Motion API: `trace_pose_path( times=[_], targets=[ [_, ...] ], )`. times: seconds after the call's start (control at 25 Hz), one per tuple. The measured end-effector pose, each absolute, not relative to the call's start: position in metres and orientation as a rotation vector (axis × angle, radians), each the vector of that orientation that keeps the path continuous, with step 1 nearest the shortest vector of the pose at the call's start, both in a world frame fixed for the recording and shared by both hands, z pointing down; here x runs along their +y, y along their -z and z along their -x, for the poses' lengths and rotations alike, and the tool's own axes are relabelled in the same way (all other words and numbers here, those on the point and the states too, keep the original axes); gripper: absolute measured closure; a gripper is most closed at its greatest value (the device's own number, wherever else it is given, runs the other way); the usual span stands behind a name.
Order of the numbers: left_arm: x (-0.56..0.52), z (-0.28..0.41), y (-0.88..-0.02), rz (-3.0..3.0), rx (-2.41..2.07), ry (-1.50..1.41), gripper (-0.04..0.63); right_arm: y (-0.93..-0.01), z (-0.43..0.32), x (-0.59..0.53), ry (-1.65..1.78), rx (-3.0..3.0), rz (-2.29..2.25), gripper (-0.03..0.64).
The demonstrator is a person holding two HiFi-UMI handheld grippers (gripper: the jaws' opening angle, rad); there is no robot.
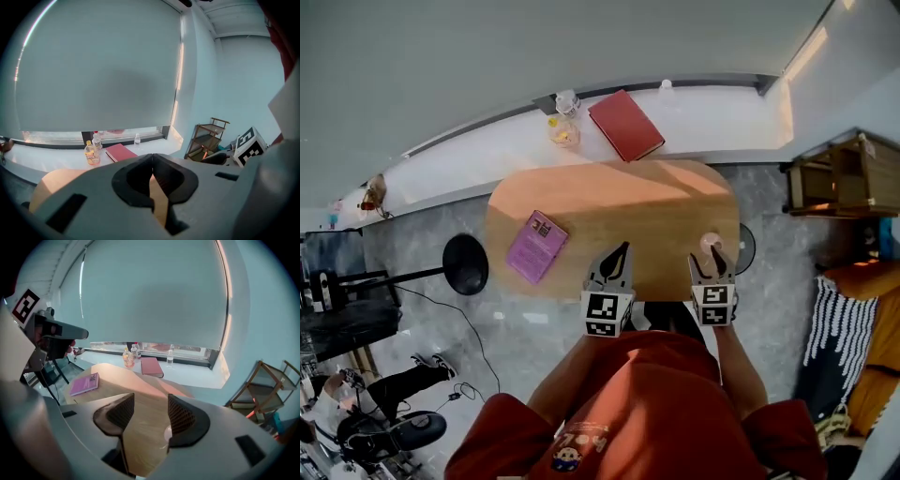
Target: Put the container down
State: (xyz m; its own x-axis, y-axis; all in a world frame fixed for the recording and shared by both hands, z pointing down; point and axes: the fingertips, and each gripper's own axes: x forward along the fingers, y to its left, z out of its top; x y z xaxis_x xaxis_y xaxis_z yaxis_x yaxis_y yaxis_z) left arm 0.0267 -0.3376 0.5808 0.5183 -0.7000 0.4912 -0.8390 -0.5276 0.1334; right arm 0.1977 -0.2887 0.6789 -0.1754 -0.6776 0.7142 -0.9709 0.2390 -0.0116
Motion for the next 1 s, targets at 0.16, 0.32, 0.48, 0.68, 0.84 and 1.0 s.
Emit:
trace_pose_path(
  times=[0.16, 0.32, 0.48, 0.68, 0.84, 1.0],
  targets=[
    [-0.356, 0.007, -0.556, -2.434, -1.336, -0.477, 0.588, -0.635, -0.173, -0.307, -0.559, -1.992, -1.547, 0.396],
    [-0.369, 0.043, -0.528, -2.456, -1.385, -0.424, 0.588, -0.588, -0.146, -0.324, -0.492, -2.045, -1.602, 0.396],
    [-0.385, 0.073, -0.502, -2.480, -1.430, -0.367, 0.588, -0.545, -0.122, -0.353, -0.391, -2.101, -1.654, 0.396],
    [-0.402, 0.100, -0.469, -2.536, -1.482, -0.331, 0.586, -0.493, -0.099, -0.382, -0.282, -2.164, -1.703, 0.396],
    [-0.416, 0.117, -0.440, -2.587, -1.536, -0.274, 0.586, -0.446, -0.084, -0.401, -0.186, -2.226, -1.738, 0.396],
    [-0.417, 0.118, -0.384, -2.735, -1.610, -0.164, 0.588, -0.391, -0.073, -0.407, -0.051, -2.300, -1.778, 0.396]
  ],
)
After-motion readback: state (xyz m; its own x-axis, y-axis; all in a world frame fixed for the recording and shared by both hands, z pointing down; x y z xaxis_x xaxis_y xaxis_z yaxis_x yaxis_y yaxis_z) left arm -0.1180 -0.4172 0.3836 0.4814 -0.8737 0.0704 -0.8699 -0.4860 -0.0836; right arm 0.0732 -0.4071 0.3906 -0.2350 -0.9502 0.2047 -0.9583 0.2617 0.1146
